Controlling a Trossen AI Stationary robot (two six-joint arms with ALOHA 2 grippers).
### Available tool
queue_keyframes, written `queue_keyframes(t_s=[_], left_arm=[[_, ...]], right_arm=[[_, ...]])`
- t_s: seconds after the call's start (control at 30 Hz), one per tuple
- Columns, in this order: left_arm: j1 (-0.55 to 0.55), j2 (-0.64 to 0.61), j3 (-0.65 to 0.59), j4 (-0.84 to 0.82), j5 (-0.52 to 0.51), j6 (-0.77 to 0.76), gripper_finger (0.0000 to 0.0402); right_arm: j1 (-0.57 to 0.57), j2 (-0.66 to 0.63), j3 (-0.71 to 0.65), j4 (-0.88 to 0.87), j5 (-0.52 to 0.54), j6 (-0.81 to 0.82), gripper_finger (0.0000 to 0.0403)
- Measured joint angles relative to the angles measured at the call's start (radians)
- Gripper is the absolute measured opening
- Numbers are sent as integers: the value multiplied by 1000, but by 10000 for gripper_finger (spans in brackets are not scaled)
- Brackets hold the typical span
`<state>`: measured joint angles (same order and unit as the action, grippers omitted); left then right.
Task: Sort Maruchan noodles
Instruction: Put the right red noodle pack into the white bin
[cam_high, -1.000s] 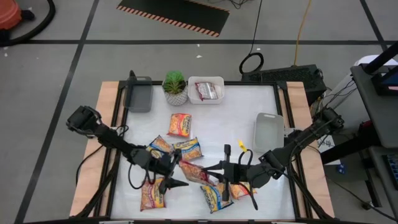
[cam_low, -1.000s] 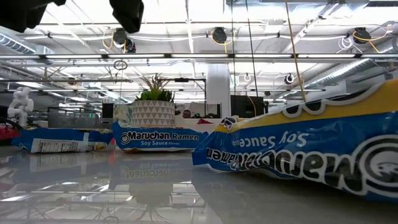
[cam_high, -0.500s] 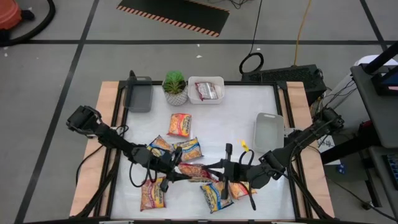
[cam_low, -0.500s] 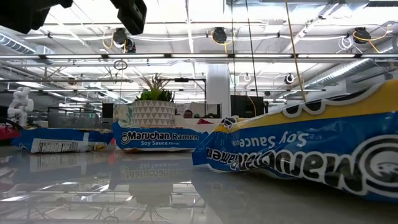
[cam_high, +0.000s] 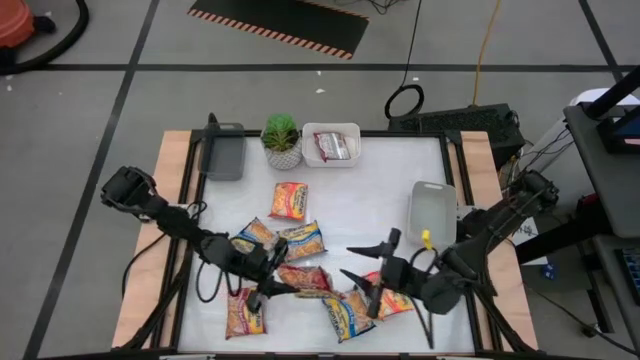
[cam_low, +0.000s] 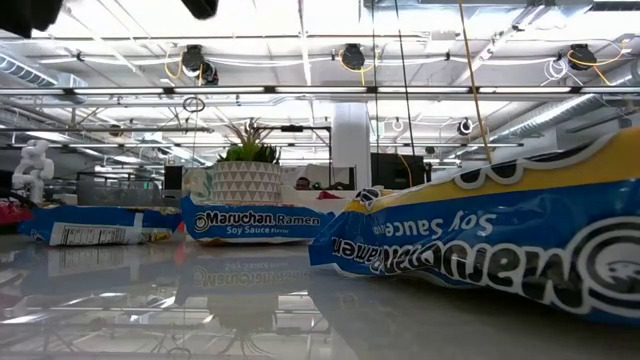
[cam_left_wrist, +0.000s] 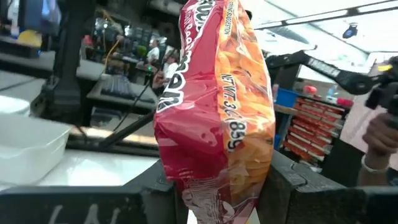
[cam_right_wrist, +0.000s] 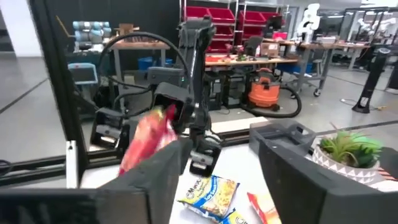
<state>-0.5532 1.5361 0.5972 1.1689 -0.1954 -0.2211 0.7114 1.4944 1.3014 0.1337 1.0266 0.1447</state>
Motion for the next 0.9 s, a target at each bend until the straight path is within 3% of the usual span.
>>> queue_keyframes(t_s=[0.33,0.43,0.6,0.77,0.9], left_arm=[[-105,-112,0,53,-196,187,131],[-138,-111,0,106,-238,269,131],[-157,-112,0,173,-260,324,131],[-158,-112,0,196,-260,347,131],[-157,-111,0,214,-258,358,131]], right_arm=[[-2,31,0,28,-11,-7,242],[-15,49,0,68,-72,0,242],[-25,112,0,301,-216,-127,242],[-31,199,0,567,-221,-272,242],[-59,261,0,710,-228,-284,242]])
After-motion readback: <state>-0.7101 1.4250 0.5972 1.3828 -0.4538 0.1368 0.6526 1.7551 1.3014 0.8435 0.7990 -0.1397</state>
